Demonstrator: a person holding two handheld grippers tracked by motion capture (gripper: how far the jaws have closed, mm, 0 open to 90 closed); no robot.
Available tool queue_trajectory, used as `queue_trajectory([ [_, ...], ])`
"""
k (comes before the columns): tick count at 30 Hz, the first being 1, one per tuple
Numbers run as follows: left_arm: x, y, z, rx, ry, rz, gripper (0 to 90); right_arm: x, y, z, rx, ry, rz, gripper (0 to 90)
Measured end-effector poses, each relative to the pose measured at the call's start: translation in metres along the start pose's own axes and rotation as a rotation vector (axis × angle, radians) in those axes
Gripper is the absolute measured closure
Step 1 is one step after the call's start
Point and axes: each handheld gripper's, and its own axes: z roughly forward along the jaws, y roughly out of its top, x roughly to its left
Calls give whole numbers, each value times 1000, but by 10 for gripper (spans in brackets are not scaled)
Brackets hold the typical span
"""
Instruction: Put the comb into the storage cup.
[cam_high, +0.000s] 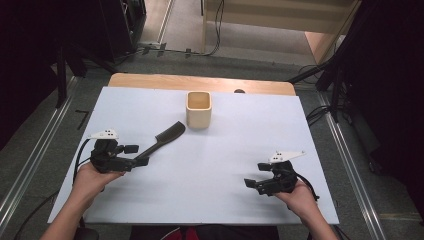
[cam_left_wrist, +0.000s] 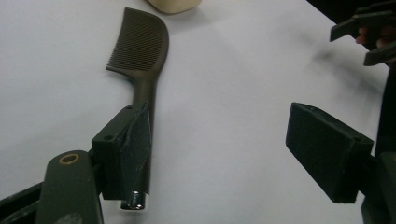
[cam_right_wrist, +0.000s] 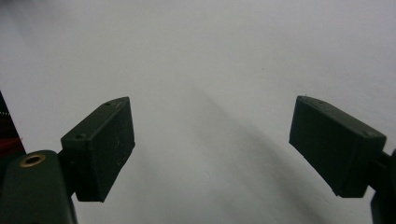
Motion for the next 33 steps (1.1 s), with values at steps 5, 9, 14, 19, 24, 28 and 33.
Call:
queue_trajectory([
  [5, 10, 6, 5, -2, 42, -10, 247, 0, 0, 0, 0, 0, 2, 124],
  [9, 16, 7, 10, 10, 60, -4, 265, 0, 0, 0, 0, -1, -1, 124],
  [14, 25, 5, 17, 35, 76, -10, 297, 0, 0, 0, -1, -2, -2, 124],
  [19, 24, 4, 19, 56, 97, 3, 304, -1, 0, 0, -2, -1, -1, 124],
  [24, 24, 3, 21, 63, 108, 4, 305, 0, 0, 0, -1, -1, -1, 124],
  [28, 25, -2, 22, 49, 113, 9, 336, 0, 0, 0, 0, -1, 0, 124],
  [33, 26, -6, 25, 73, 135, 14, 350, 0, 0, 0, 1, -2, 1, 124],
])
